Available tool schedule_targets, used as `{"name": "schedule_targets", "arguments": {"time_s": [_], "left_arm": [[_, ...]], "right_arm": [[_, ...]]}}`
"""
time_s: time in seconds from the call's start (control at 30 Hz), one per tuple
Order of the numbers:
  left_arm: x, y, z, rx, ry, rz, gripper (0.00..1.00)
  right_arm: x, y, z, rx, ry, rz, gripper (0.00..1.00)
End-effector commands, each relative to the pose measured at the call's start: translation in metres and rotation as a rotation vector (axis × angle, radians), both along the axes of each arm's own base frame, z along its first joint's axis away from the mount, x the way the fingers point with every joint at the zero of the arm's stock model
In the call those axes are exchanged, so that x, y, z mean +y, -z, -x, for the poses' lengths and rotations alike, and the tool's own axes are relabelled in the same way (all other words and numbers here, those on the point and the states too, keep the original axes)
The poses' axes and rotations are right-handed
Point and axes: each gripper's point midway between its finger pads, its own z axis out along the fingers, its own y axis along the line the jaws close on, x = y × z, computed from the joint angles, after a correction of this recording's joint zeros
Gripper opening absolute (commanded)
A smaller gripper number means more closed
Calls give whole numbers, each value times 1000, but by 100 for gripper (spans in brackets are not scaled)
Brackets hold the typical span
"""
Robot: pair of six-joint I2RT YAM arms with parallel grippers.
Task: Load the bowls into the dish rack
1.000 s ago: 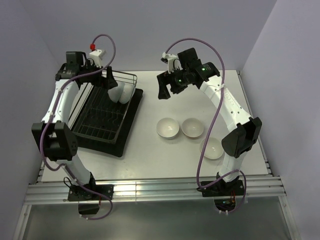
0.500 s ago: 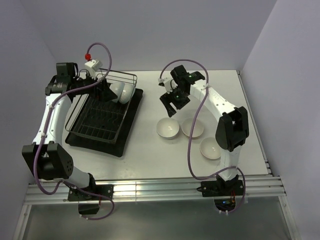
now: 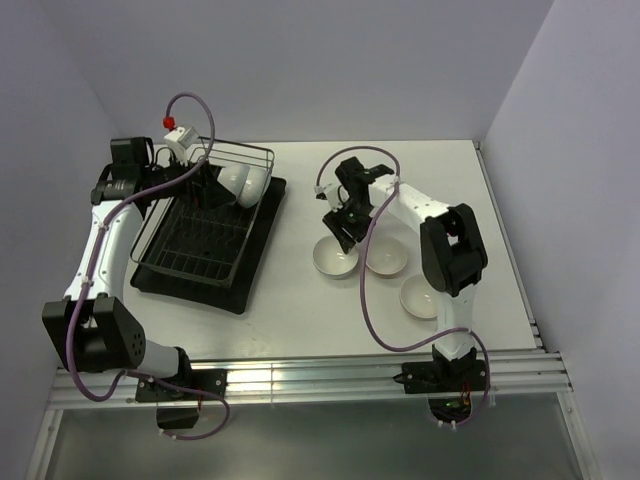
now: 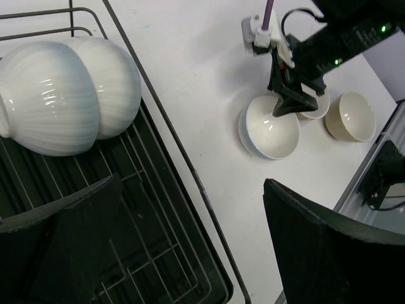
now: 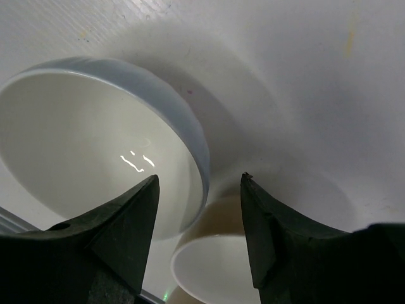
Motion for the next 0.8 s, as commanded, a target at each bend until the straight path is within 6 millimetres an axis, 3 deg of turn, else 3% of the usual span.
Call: {"name": "schedule_targets", "arguments": {"time_s": [0.0,0.27,0.5,0.6,0.7,0.77], "left_arm": [[1,-17,-3,-30,-14,54,99],[4,-14,-6,-23,-40,59,100],[5,-8,-5,-8,-52,57,99],[5,-7,-3,-3,-52,60,99],[4,-4,0,4,-47,65,99],[2,-4,6,0,-44,63,99]], "right_arm": [[9,7,-5,-42,-30,-5,60],[20,11,-2,-41,-39,-16,38],[22,9,0,-39,-39,-30,0],[24,1,0,-48,-32,-46,0],[34,-21,0,-66,-33,-113,0],[42,-49,-2,-106,-14,-190,0]]}}
